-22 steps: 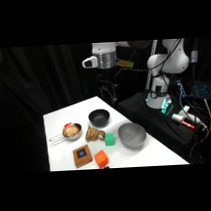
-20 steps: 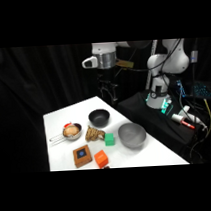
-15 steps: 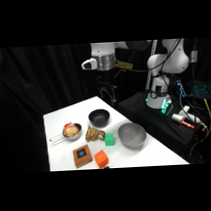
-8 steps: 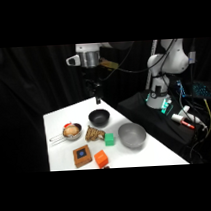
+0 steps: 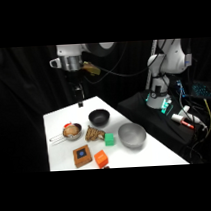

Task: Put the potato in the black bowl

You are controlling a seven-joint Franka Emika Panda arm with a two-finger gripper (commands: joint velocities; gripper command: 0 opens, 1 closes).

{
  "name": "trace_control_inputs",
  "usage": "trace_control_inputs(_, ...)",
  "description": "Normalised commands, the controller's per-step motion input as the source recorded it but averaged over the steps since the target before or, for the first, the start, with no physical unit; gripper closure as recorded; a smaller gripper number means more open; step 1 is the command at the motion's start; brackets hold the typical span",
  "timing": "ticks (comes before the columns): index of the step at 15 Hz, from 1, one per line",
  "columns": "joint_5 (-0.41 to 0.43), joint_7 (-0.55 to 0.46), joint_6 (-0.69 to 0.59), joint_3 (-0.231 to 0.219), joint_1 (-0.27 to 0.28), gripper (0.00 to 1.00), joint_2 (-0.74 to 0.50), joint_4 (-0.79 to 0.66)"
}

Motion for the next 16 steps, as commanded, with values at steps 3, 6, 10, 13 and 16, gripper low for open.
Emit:
trace_control_inputs(3,0.102,0.08,0.08,-0.049,-0.068,0.0,0.57,0.57)
trace_control_inputs(6,0.144,0.07,0.09,-0.033,-0.069,0.0,0.53,0.51)
trace_control_inputs(10,0.176,0.07,0.1,-0.004,-0.063,0.0,0.5,0.48)
trace_control_inputs(13,0.166,0.05,0.12,0.01,-0.049,0.0,0.39,0.36)
trace_control_inputs(16,0.152,0.04,0.11,0.011,-0.053,0.0,0.31,0.28)
